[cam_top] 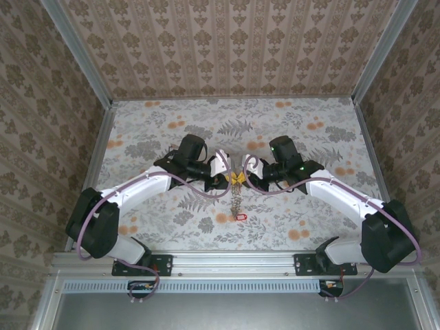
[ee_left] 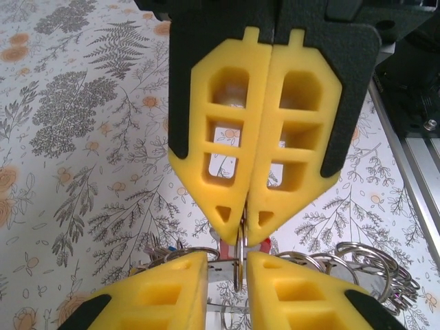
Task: Put the keys on the keyring
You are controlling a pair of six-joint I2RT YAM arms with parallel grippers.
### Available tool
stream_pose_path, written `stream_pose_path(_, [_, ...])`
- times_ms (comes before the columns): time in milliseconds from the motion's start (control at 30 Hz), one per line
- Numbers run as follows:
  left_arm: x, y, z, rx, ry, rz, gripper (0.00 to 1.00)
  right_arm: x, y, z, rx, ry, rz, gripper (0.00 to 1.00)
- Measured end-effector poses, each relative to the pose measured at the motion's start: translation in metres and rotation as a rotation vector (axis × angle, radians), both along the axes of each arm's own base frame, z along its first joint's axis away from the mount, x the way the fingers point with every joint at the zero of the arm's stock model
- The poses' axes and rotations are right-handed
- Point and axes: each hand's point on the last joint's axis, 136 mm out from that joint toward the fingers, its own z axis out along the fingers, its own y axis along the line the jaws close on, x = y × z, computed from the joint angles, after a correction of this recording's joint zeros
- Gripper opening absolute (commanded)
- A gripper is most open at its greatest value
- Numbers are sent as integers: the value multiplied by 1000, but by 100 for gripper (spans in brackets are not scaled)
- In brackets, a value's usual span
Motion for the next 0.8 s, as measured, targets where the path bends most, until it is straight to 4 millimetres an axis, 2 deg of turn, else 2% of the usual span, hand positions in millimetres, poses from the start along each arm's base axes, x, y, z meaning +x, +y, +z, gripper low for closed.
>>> stream_pose_path(100, [0,0,1,0,0,0,18,0,1,0,1,0,1,0])
stream_pose_path(200, [-1,0,-1,2,5,-5,11,0,1,0,2,5,-2,0])
stream_pose_path(300, [-2,0,-2,5,7,-11,0,0,1,0,1,9,-9,2])
stream_pose_path(400, [-2,0,-2,5,6,-12,0,1,0,0,0,10,-13,5])
stream_pose_path(533, [0,-1,1,-21,4,-10,0,3,-2,1,22,1,-32,19])
stream_pose_path(800, [0,2,-1,-99,41,-2,0,4,-3,2,141,67,-46,19])
